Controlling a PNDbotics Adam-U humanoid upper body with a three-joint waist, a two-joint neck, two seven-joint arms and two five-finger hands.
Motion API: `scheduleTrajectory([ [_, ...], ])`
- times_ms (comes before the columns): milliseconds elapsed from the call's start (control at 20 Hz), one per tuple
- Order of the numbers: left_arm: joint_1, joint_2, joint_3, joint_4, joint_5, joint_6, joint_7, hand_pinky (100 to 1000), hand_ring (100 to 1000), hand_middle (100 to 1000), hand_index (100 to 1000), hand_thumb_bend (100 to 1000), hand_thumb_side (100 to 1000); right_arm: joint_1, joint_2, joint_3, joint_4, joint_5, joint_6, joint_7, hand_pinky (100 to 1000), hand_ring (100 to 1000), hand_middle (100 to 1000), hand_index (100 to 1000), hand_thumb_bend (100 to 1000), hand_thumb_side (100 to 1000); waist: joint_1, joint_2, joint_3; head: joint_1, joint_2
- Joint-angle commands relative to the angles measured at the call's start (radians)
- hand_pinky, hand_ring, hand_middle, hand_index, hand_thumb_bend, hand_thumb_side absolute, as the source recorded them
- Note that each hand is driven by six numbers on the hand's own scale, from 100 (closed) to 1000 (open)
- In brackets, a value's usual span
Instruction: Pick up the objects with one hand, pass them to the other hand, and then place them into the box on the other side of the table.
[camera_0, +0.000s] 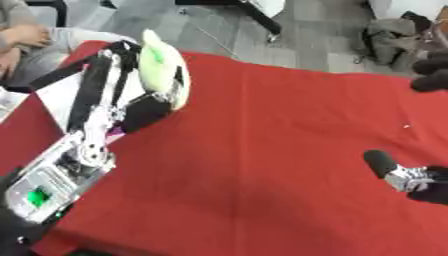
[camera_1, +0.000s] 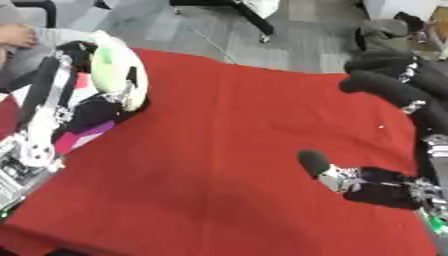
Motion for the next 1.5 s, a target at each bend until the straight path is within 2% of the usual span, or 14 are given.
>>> scheduleTrajectory([
  [50,-0.005,0.099,0.064,0.024,-0.164,0.201,-0.005,703,640,621,446,170,100,-0.003,-0.005,-0.004,-0.016,-0.003,-0.006,0.014,743,699,589,845,412,286,0.004,-0.015,-0.007,0.011,-0.003],
  [200,-0.013,0.127,0.099,0.142,-0.32,0.206,-0.164,680,634,623,514,251,100,0.002,-0.004,-0.001,-0.016,-0.007,-0.013,0.026,743,697,586,845,406,289,0.005,-0.016,-0.021,0.006,-0.006],
  [300,-0.023,0.131,0.125,0.239,-0.408,0.207,-0.268,701,650,635,524,254,100,0.006,-0.003,0.001,-0.016,-0.011,-0.017,0.033,745,697,584,845,402,291,0.005,-0.016,-0.03,0.0,-0.01],
  [500,-0.044,0.127,0.16,0.378,-0.49,0.207,-0.396,707,654,639,542,276,100,0.013,-0.001,0.005,-0.016,-0.017,-0.026,0.047,746,697,582,845,397,294,0.004,-0.016,-0.041,-0.007,-0.012],
  [650,-0.04,0.121,0.182,0.464,-0.505,0.207,-0.449,745,683,666,606,312,117,0.021,0.001,0.006,-0.016,-0.021,-0.029,0.055,750,695,576,843,386,301,0.0,-0.015,-0.049,-0.018,-0.017],
  [700,-0.041,0.116,0.185,0.483,-0.496,0.207,-0.454,753,694,677,628,315,138,0.024,0.002,0.006,-0.016,-0.022,-0.03,0.058,751,695,576,843,384,302,-0.002,-0.015,-0.051,-0.02,-0.019],
  [750,-0.041,0.112,0.186,0.494,-0.482,0.207,-0.453,774,726,714,732,377,253,0.026,0.003,0.007,-0.016,-0.023,-0.031,0.061,751,695,575,843,382,304,-0.003,-0.015,-0.053,-0.022,-0.02],
  [800,-0.04,0.109,0.183,0.503,-0.468,0.207,-0.447,787,747,743,805,412,307,0.027,0.005,0.009,-0.016,-0.024,-0.033,0.065,752,695,574,843,380,305,-0.005,-0.014,-0.054,-0.022,-0.021],
  [850,-0.039,0.105,0.178,0.511,-0.452,0.207,-0.439,812,774,781,873,544,471,0.028,0.006,0.01,-0.016,-0.025,-0.036,0.068,752,694,574,843,376,308,-0.006,-0.014,-0.057,-0.023,-0.023],
  [900,-0.039,0.102,0.173,0.517,-0.437,0.207,-0.429,843,816,831,924,674,576,0.03,0.007,0.011,-0.016,-0.027,-0.038,0.07,753,694,573,843,374,309,-0.008,-0.015,-0.059,-0.023,-0.025],
  [1000,-0.041,0.098,0.164,0.523,-0.405,0.207,-0.404,890,879,894,952,723,660,0.033,0.008,0.011,-0.016,-0.029,-0.04,0.075,753,692,569,841,372,311,-0.011,-0.015,-0.062,-0.022,-0.027],
  [1050,-0.041,0.097,0.161,0.523,-0.391,0.207,-0.386,905,898,899,953,727,668,0.035,0.008,0.011,-0.016,-0.03,-0.041,0.077,754,692,568,841,390,309,-0.012,-0.016,-0.062,-0.022,-0.028],
  [1150,-0.044,0.097,0.16,0.512,-0.367,0.207,-0.342,914,910,926,942,727,723,0.039,0.008,0.011,-0.016,-0.031,-0.041,0.081,754,692,567,841,367,314,-0.013,-0.017,-0.062,-0.021,-0.03],
  [1500,-0.043,0.097,0.15,0.395,-0.205,0.207,-0.182,952,923,928,840,618,710,0.043,0.008,0.009,-0.016,-0.032,-0.04,0.089,754,690,567,841,361,320,-0.012,-0.02,-0.057,-0.033,-0.031],
])
